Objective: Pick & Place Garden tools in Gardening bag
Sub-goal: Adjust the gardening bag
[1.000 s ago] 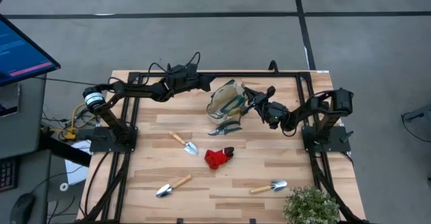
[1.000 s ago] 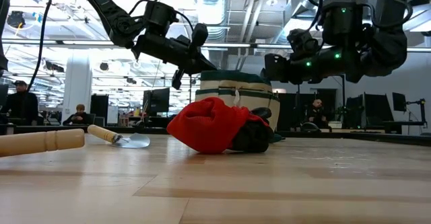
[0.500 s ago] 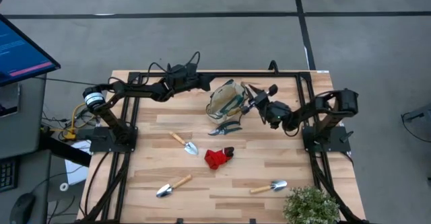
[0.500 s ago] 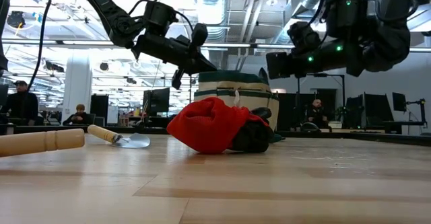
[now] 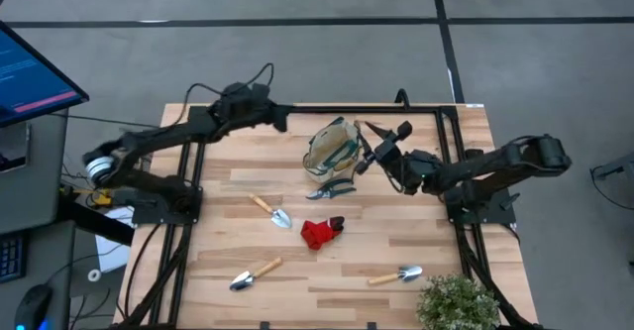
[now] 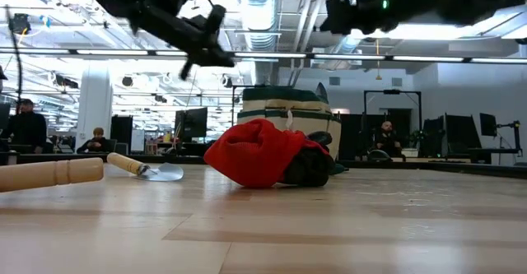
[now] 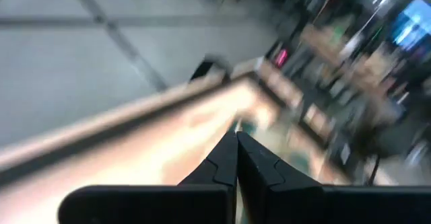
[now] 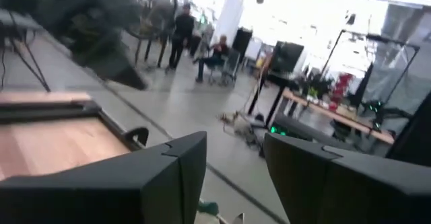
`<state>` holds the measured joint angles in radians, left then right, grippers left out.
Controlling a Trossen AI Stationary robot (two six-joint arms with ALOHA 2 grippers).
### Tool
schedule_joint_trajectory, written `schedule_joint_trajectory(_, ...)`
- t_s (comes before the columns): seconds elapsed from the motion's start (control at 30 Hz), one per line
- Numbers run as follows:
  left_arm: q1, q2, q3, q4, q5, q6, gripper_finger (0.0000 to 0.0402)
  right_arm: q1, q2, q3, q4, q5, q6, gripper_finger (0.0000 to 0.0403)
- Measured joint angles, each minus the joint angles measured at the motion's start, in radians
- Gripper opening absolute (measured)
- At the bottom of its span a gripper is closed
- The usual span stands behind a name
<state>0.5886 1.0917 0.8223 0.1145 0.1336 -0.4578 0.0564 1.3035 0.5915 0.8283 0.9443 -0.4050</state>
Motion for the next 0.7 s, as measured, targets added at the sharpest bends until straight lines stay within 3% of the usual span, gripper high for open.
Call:
schedule_joint_trajectory(0.13,-0.043,-0.112,0.000,-0.289,0.002,-0.017,0.0003,0.074,-0.059,0.091,-0.207,0.099,0.057,0.0133)
schedule_joint_trajectory(0.3,-0.192,-0.141,0.000,-0.491,0.001,-0.044,0.0003,0.139,-0.108,0.134,-0.276,0.197,0.052,0.0123)
schedule_joint_trajectory(0.47,-0.331,-0.027,0.000,-0.474,-0.094,-0.048,0.0003,0.170,-0.144,0.135,-0.279,0.268,0.029,0.0119)
schedule_joint_trajectory(0.7,-0.407,0.208,-0.001,-0.361,-0.100,-0.048,0.0003,0.201,-0.183,0.135,-0.284,0.298,0.006,0.0118)
